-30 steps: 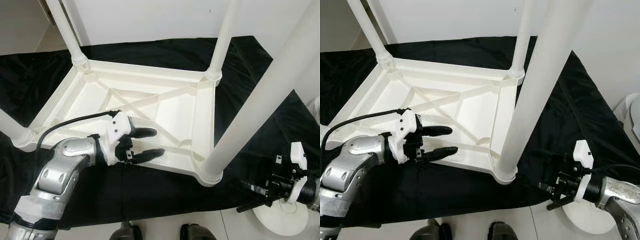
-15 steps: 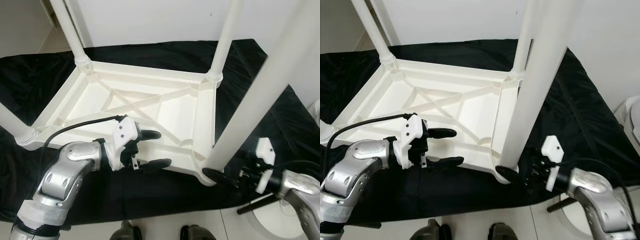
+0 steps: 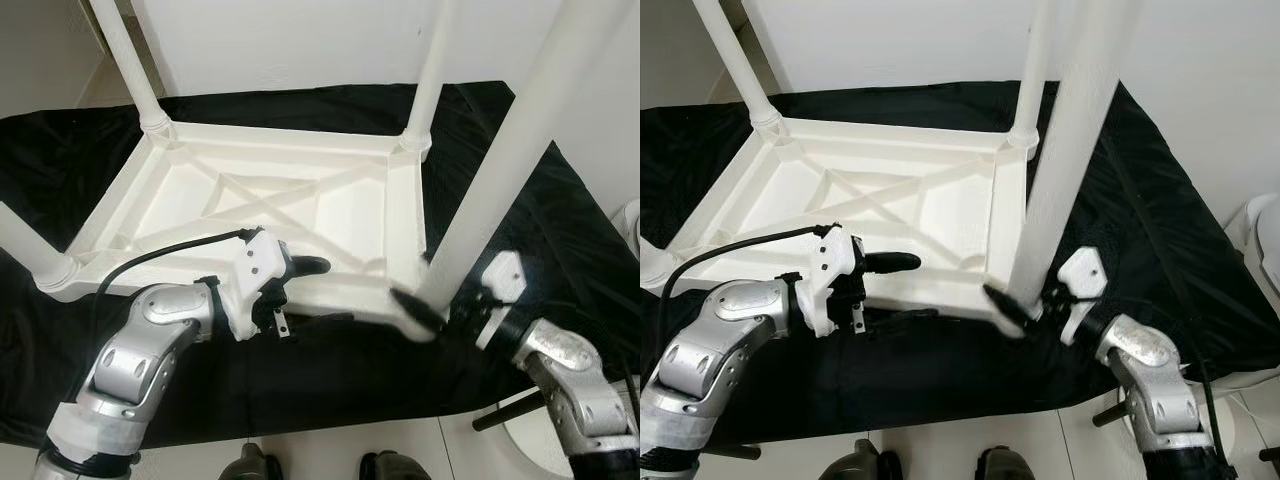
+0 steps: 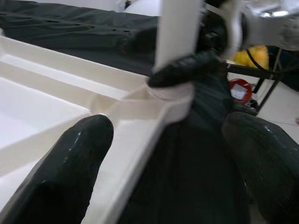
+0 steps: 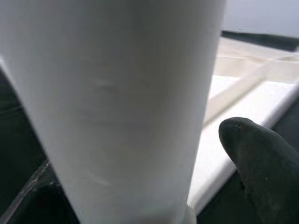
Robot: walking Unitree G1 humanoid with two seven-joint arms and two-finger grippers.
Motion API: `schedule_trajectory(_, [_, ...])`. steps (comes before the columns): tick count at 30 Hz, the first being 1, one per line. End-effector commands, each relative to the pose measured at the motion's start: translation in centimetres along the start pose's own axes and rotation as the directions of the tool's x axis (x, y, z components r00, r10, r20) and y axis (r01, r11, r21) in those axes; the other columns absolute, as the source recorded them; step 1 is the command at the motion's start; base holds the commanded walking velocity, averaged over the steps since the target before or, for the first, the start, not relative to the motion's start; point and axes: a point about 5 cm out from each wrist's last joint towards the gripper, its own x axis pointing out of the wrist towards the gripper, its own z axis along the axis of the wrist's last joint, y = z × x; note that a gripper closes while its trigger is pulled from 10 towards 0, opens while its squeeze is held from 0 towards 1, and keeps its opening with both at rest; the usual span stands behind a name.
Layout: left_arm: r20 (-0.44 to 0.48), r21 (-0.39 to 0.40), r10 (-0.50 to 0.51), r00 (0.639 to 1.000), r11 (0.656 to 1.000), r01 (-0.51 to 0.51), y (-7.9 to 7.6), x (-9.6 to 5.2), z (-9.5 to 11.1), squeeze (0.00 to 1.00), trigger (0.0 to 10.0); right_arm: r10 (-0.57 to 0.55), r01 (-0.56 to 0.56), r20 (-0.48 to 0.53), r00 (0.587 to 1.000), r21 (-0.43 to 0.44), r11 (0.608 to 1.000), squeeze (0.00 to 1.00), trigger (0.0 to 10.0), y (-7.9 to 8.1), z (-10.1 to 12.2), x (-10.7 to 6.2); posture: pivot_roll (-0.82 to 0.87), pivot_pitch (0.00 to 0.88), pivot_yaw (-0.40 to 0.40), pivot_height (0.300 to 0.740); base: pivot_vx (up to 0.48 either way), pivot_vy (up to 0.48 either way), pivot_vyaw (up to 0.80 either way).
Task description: Building children table
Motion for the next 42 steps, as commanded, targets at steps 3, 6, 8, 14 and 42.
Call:
schedule_trajectory(3, [-0.002,-0.025,0.114,0.993,0.993,-0.114,0.2,0.7,-0.2,0.00,10.0,-0.165,0.165,0.019,0.986,-0.006,0.986,0.00,10.0,-2.3,-0.2,-0.3,-0.13,0.089,0.062,0.740,0.000,0.000,0.00])
schedule_trajectory(6, [0.010,-0.044,0.131,0.991,0.990,-0.131,0.3,1.0,-0.1,0.00,10.0,-0.245,0.246,0.032,0.969,-0.018,0.969,0.00,10.0,-3.2,-0.2,-0.4,-0.13,0.089,0.063,0.740,0.000,0.000,0.00])
schedule_trajectory(8, [0.025,-0.070,0.158,0.987,0.985,-0.156,0.5,1.3,0.1,0.00,10.0,-0.314,0.315,0.040,0.949,-0.021,0.949,0.00,10.0,-3.8,-0.4,-0.3,-0.13,0.089,0.064,0.740,0.000,0.000,0.00])
schedule_trajectory(14, [0.034,-0.070,0.232,0.972,0.971,-0.229,1.2,1.8,0.3,0.00,10.0,-0.274,0.275,0.036,0.961,-0.028,0.961,0.00,10.0,-2.6,-0.6,0.4,-0.13,0.088,0.066,0.740,0.000,0.000,0.00])
schedule_trajectory(42, [-0.047,-0.007,0.390,0.920,0.921,-0.391,1.0,4.5,-0.6,0.00,10.0,-0.451,0.453,-0.062,0.890,0.033,0.891,0.00,0.0,-0.7,-2.4,2.1,-0.13,0.110,0.070,0.740,0.000,0.000,0.00])
